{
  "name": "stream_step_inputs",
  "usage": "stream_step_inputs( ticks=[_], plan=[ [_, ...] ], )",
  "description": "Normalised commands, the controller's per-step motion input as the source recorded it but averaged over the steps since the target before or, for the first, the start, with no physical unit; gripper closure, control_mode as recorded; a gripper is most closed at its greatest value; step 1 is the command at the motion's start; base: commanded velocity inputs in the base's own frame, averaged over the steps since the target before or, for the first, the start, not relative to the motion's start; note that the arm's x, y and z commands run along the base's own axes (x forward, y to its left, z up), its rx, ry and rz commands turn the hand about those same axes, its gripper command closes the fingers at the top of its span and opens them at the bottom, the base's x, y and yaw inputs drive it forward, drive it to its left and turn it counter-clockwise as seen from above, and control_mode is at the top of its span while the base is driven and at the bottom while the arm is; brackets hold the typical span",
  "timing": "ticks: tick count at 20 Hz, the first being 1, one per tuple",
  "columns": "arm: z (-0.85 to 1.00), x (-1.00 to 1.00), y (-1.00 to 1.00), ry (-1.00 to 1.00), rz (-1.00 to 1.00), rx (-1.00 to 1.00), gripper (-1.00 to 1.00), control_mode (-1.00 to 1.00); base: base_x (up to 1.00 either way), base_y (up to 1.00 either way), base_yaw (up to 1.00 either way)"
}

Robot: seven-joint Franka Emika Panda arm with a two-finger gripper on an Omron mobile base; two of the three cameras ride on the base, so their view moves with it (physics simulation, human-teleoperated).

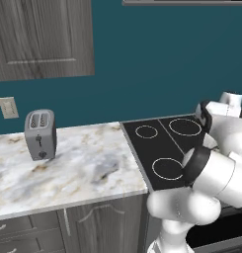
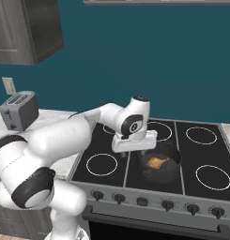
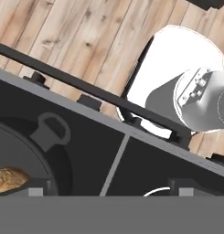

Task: Turn on the sink faucet. Then move the onion from the counter to the sink. Turn off the sink. Move the vegetable from the sink to the pot next to the stove. Finally move the pot to the front center burner.

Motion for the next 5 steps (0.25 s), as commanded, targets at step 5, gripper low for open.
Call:
stream_step_inputs(
  ticks=[5],
  plan=[
    [0.29, -0.42, 0.53, 0.0, -0.07, -0.06, -1.0, -1.0, 0.0, 0.0, 0.0]
  ],
)
